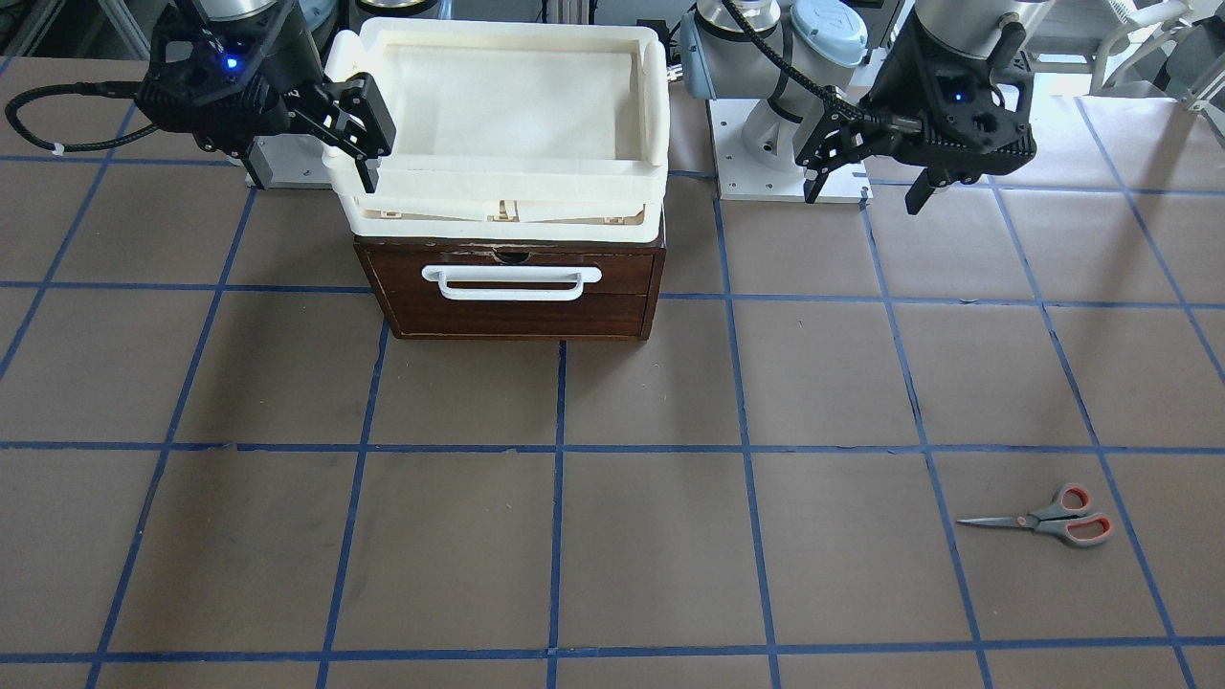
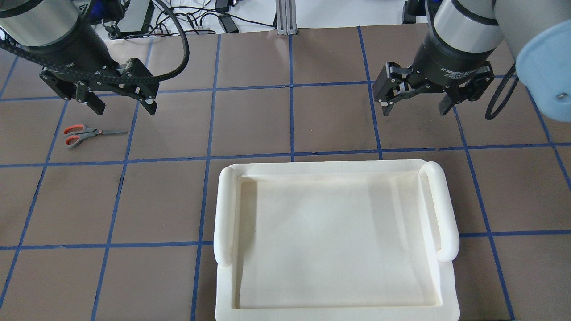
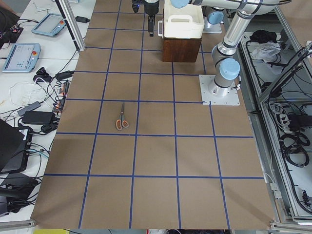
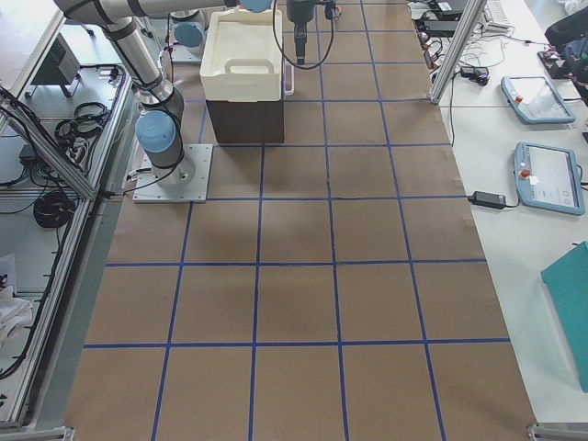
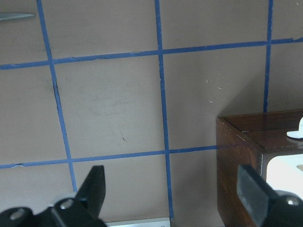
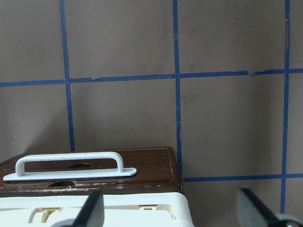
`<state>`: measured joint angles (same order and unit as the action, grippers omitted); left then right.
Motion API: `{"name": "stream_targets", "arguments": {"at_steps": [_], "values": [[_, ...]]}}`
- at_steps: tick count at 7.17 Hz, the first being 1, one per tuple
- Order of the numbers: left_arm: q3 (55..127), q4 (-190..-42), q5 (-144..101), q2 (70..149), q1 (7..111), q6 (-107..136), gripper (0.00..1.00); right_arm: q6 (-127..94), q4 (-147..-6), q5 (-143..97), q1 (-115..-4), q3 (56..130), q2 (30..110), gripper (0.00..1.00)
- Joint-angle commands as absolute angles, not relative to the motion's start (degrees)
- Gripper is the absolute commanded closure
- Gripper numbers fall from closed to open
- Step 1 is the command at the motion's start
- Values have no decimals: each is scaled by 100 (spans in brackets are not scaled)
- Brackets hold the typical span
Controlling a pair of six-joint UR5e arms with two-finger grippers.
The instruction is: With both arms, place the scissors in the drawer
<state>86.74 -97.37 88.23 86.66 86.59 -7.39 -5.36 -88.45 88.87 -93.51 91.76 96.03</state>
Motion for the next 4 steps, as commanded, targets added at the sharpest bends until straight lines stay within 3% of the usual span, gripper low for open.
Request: {"name": "stream_targets", "arguments": {"at_steps": [1, 4], "values": [[8692, -9529, 8833, 8640, 8657, -756, 0, -536, -8842, 8886, -9352, 9176, 9598, 0], [8588, -9300, 8842, 8753, 8501, -1391, 0, -413, -8833, 8912, -9343, 9193, 9571, 0]]}}
